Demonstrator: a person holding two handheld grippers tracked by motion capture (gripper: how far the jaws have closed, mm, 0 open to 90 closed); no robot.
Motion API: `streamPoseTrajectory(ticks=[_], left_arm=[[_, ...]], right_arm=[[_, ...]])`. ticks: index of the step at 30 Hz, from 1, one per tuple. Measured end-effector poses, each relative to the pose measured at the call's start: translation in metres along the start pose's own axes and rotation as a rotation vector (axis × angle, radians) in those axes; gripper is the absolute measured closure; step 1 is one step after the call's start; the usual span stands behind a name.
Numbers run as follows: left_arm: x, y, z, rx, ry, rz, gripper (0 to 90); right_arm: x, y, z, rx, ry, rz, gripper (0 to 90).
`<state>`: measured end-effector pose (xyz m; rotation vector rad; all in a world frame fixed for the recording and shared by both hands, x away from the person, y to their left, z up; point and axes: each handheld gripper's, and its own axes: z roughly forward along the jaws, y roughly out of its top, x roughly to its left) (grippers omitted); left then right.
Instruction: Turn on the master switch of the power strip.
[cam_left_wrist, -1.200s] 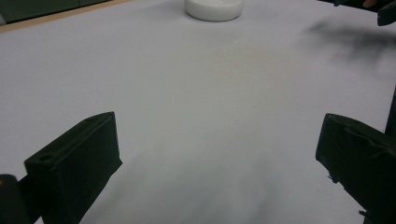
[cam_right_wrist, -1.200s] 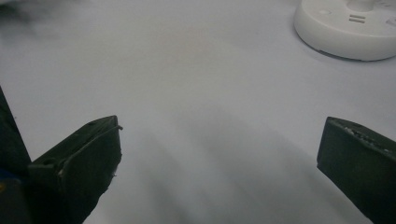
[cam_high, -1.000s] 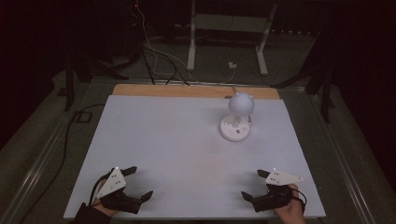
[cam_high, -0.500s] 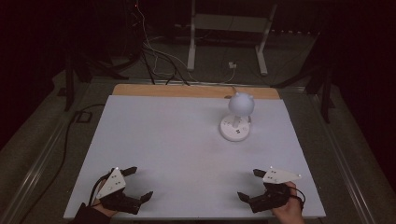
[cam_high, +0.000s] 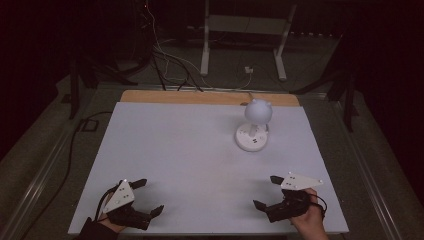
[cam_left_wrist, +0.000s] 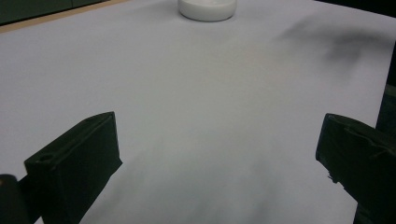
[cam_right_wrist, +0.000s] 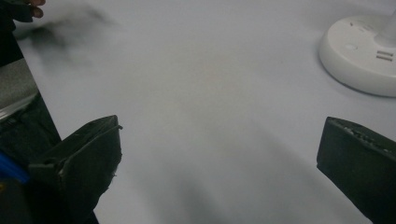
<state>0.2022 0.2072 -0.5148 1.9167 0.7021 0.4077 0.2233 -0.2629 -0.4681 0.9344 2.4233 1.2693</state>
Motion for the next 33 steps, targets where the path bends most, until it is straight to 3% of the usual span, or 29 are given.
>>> streamPoseTrajectory(ticks=[17,33], left_arm=[[0.000,0.000,-0.001,-0.003,-0.004,0.001,0.2],[-0.001,0.000,-0.001,-0.005,-0.006,0.003,0.2]], right_arm=[[-0.012,0.027,0.008,0.000,-0.005,-0.021,0.0],[-0.041,0.048,0.022,-0.023,-0.013,0.004,0.0]])
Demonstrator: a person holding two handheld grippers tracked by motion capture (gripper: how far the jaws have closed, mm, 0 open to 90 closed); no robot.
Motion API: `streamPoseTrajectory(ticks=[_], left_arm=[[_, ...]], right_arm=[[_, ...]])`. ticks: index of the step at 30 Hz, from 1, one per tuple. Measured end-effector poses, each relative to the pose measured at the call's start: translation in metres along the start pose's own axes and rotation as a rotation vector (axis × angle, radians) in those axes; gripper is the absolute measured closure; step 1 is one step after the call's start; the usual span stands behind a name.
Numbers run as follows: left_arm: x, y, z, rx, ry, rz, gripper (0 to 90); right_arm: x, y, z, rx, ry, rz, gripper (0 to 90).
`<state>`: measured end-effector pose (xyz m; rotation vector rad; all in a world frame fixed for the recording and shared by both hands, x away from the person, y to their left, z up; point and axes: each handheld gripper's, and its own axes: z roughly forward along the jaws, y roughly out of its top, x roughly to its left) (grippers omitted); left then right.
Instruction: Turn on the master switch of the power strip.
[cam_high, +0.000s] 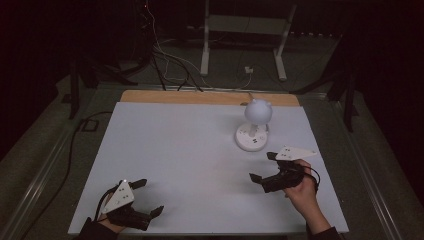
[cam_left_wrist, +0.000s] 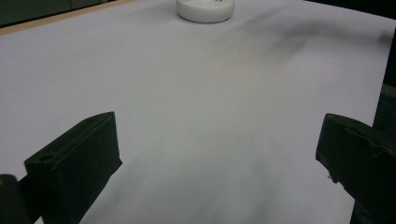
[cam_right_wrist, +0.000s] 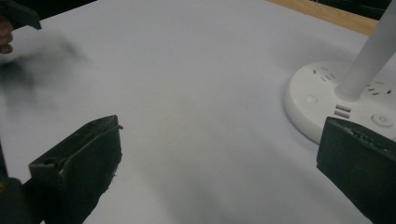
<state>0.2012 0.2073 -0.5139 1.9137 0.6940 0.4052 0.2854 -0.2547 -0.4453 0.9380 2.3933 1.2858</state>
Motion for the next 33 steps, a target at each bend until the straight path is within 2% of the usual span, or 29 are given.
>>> streamPoseTrajectory(ticks=[9,23,25,27,30,33], left_arm=[[0.000,0.000,0.000,0.001,-0.001,0.000,0.2],[0.000,0.000,0.000,-0.001,-0.002,-0.003,0.2],[0.000,0.000,0.000,0.000,-0.003,-0.003,0.2],[0.001,0.000,0.000,-0.002,-0.004,-0.005,0.2],[0.001,-0.001,0.000,-0.001,-0.004,-0.006,0.2],[0.001,-0.001,0.000,-0.005,-0.006,-0.010,0.2]], right_arm=[[-0.016,0.007,0.007,-0.024,-0.006,0.031,0.0],[-0.043,0.010,0.023,-0.064,-0.034,0.050,0.0],[-0.046,0.011,0.025,-0.058,-0.031,0.047,0.0],[-0.049,0.012,0.027,-0.045,-0.053,0.024,0.0],[-0.051,0.013,0.028,-0.073,-0.089,-0.006,0.0],[-0.055,0.013,0.030,-0.095,-0.082,0.004,0.0]])
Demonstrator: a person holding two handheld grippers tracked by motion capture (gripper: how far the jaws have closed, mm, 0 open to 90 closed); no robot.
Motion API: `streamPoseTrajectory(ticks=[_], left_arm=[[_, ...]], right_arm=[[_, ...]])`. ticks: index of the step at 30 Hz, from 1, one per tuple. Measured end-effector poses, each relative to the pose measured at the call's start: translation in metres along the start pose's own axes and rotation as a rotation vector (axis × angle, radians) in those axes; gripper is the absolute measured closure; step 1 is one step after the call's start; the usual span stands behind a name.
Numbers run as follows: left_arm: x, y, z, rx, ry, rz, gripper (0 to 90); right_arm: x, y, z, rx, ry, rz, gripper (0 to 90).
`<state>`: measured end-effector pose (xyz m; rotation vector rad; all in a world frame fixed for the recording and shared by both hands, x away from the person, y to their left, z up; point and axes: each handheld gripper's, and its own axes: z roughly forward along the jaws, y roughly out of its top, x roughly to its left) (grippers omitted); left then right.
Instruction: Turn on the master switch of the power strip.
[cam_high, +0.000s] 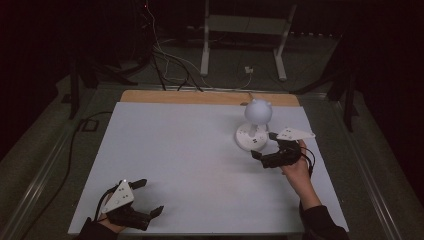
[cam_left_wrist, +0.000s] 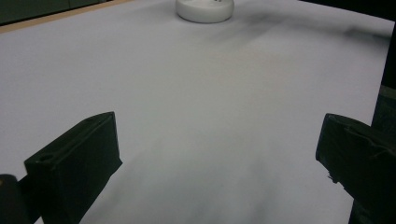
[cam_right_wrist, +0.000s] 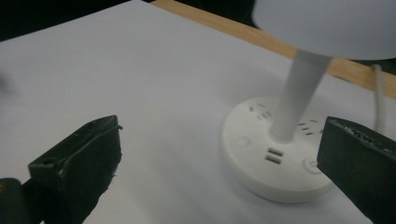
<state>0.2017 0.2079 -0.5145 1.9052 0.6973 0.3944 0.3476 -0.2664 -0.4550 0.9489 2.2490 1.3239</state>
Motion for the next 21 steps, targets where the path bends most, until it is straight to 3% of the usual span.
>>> streamPoseTrajectory(ticks=[3,13,21], left_arm=[[0.000,0.000,0.000,0.002,0.000,0.002,0.2],[0.000,0.000,0.000,0.001,-0.003,-0.001,0.2],[0.001,0.000,0.001,0.006,-0.003,0.000,0.2]], right_arm=[[-0.003,0.000,0.002,-0.005,-0.030,-0.010,0.0],[-0.028,-0.003,0.014,0.032,-0.056,0.054,3.2],[-0.043,-0.008,0.021,0.024,-0.080,0.095,1.3]])
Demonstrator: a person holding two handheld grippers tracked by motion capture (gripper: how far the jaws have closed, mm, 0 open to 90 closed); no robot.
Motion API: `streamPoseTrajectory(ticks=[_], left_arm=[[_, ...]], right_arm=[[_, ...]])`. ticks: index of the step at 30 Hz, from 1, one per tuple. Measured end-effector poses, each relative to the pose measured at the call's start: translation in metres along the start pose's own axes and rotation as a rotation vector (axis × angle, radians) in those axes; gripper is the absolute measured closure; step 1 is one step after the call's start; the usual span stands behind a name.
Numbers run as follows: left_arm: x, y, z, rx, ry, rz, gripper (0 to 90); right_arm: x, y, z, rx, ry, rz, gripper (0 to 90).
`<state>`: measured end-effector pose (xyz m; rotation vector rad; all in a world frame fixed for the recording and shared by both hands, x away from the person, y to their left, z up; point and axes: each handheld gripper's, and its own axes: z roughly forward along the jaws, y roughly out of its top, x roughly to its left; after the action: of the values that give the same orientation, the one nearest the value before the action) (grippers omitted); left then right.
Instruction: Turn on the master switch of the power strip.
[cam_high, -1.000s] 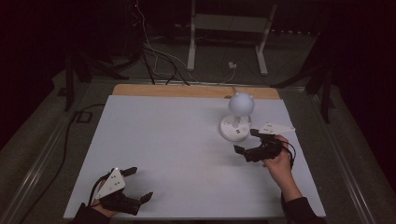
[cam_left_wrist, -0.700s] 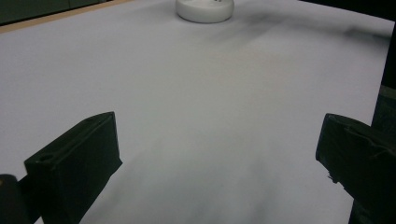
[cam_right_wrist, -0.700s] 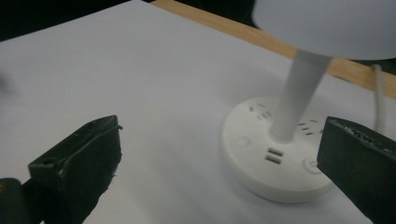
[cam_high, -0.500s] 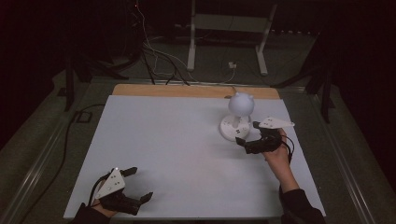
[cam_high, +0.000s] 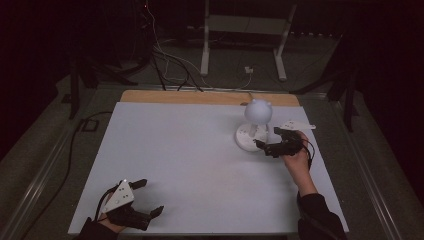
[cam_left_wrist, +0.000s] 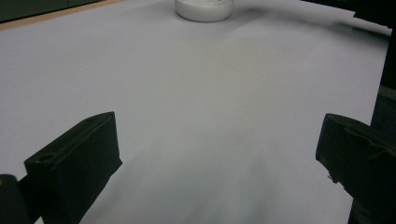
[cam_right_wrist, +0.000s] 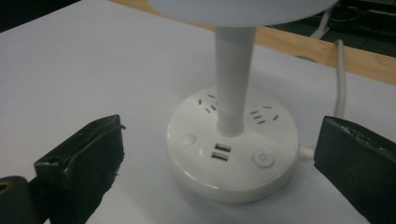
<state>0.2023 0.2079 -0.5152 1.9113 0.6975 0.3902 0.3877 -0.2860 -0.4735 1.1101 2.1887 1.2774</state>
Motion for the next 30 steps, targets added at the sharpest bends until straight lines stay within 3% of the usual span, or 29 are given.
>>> streamPoseTrajectory(ticks=[4,11,15,19,23,25,26,27,30], left_arm=[[0.000,0.000,0.000,0.000,0.001,0.000,0.2],[0.000,0.000,0.001,0.003,0.003,-0.001,0.2],[0.000,0.000,0.001,0.005,0.006,0.000,0.2],[0.000,0.000,0.001,0.006,0.005,-0.002,0.2],[0.000,0.000,0.002,0.009,0.006,-0.001,0.2],[0.000,0.000,0.002,0.008,0.006,-0.001,0.2],[0.000,0.000,0.002,0.008,0.007,0.000,0.2],[0.000,-0.001,0.002,0.009,0.005,0.000,0.2],[0.000,0.000,0.002,0.007,0.005,-0.002,0.2]], right_arm=[[-0.006,0.000,0.005,-0.005,-0.007,0.028,1.3],[-0.009,0.001,0.014,0.024,-0.048,0.024,2.4],[-0.013,0.001,0.020,0.028,-0.074,0.029,7.5],[-0.015,0.000,0.023,0.030,-0.099,0.025,17.9],[-0.016,-0.004,0.024,0.008,-0.136,0.005,39.6],[-0.018,-0.006,0.024,-0.001,-0.131,0.015,49.4],[-0.018,-0.006,0.024,-0.001,-0.131,0.015,49.4],[-0.019,-0.006,0.025,-0.005,-0.130,0.013,56.9],[-0.019,-0.006,0.025,-0.005,-0.128,0.013,61.8]])
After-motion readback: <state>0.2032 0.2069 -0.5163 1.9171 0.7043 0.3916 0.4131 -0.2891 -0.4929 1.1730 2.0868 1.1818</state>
